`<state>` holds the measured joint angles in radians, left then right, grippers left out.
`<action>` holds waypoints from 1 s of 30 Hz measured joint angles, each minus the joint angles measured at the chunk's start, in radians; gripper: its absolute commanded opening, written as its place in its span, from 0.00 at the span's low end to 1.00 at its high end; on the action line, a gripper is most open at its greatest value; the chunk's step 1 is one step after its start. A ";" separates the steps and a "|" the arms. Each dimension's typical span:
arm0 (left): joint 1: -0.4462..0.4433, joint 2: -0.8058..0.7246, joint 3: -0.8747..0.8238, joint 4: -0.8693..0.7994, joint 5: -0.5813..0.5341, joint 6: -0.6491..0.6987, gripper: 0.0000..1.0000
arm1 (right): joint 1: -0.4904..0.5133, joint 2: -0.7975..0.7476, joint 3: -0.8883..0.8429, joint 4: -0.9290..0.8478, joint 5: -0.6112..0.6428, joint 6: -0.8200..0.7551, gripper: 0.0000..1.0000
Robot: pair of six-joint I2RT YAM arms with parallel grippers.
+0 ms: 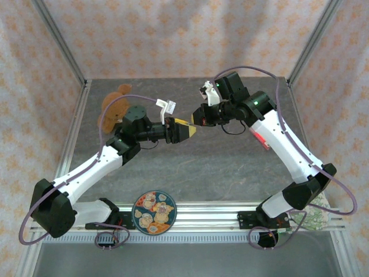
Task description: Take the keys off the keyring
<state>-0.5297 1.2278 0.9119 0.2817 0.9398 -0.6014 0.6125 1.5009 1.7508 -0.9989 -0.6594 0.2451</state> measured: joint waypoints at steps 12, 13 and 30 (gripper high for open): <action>0.000 -0.040 0.000 -0.067 -0.002 0.053 0.48 | 0.000 0.000 0.015 0.000 0.001 0.000 0.00; 0.001 -0.044 0.000 -0.077 -0.002 0.061 0.47 | 0.000 0.000 0.016 0.000 0.001 0.000 0.00; 0.016 -0.090 0.000 -0.175 -0.080 0.155 0.80 | 0.000 0.000 0.016 0.000 -0.004 0.001 0.00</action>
<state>-0.5140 1.1374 0.9119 0.1070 0.8600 -0.4461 0.6125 1.5009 1.7672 -0.9989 -0.6632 0.2459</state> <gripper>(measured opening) 0.768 0.046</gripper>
